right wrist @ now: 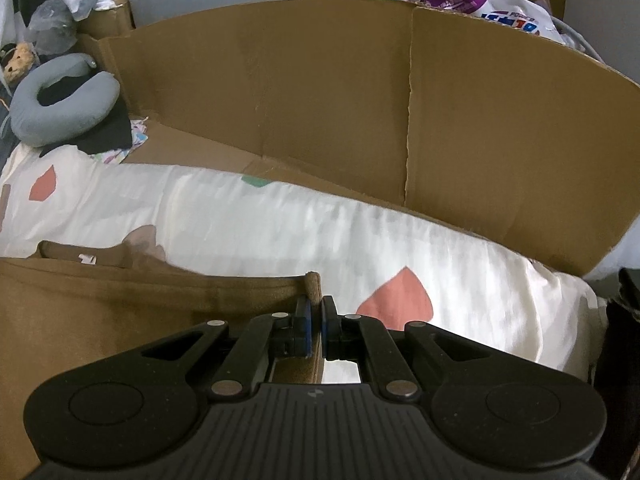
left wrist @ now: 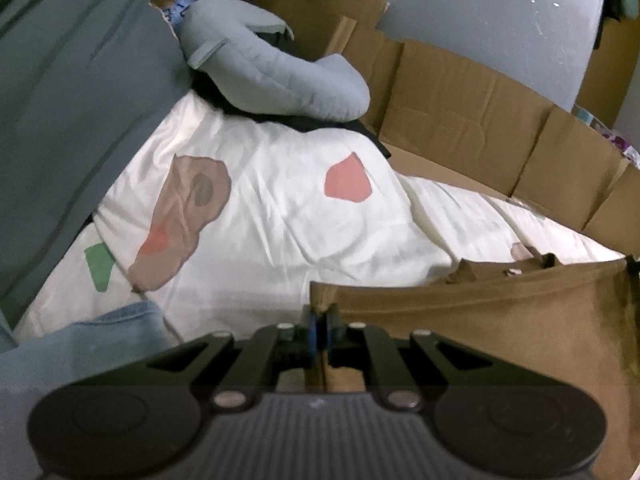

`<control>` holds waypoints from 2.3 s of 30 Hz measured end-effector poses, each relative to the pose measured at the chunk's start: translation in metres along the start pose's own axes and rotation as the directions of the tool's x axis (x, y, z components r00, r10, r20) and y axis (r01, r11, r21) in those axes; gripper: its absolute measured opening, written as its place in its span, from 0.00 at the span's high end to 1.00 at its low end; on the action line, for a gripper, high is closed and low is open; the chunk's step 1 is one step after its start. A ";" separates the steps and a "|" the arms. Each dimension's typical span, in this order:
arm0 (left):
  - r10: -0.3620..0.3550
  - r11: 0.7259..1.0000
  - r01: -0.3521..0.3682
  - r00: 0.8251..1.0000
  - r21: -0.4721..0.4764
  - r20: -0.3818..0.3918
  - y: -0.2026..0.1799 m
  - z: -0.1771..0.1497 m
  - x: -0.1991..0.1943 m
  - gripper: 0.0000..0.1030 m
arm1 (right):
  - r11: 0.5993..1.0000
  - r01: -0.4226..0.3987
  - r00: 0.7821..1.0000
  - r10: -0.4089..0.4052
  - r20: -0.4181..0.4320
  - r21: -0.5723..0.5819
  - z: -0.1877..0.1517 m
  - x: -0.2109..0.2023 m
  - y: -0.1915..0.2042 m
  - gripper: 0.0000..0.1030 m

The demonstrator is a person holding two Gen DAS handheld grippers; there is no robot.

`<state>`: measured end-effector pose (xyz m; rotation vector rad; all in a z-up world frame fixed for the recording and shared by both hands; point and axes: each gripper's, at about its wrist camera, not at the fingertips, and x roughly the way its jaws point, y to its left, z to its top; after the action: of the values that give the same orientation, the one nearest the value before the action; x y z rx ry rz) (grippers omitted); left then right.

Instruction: Fold clothes

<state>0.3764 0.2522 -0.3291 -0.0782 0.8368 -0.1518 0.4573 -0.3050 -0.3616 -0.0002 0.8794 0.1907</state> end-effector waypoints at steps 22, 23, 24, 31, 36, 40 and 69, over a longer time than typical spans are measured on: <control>0.027 0.999 -0.027 0.999 0.027 -0.017 0.001 0.025 0.047 0.96 | 0.998 0.063 0.997 -0.063 -0.042 -0.009 0.026 0.047 0.002 0.97; 0.029 0.999 -0.028 0.999 0.030 -0.016 0.001 0.026 0.048 0.95 | 0.998 0.065 0.997 -0.066 -0.042 -0.009 0.027 0.048 0.003 0.97; 0.030 0.999 -0.029 0.999 0.033 -0.020 0.001 0.028 0.051 0.95 | 0.998 0.068 0.997 -0.069 -0.044 -0.011 0.028 0.050 0.003 0.97; 0.044 0.999 -0.041 0.995 0.032 -0.094 0.005 0.023 0.084 0.95 | 0.996 0.089 0.991 -0.090 -0.095 -0.015 0.030 0.072 0.003 0.97; 0.032 0.999 -0.030 0.992 0.019 -0.121 0.007 0.029 0.087 0.86 | 0.996 0.067 0.990 -0.059 -0.128 0.059 0.029 0.084 -0.001 0.96; 0.045 0.999 -0.046 0.992 -0.006 -0.114 0.004 0.035 0.066 0.65 | 0.991 0.058 0.994 -0.046 -0.102 0.119 0.031 0.067 -0.003 0.84; -0.001 0.999 -0.004 0.994 -0.041 -0.112 -0.062 -0.117 -0.073 0.58 | 0.992 -0.109 0.985 0.117 -0.126 0.067 -0.105 -0.059 0.045 0.72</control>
<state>0.2344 0.2017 -0.3456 -0.1082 0.9518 -0.1388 0.3325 -0.2791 -0.3799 0.0946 1.0155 0.2722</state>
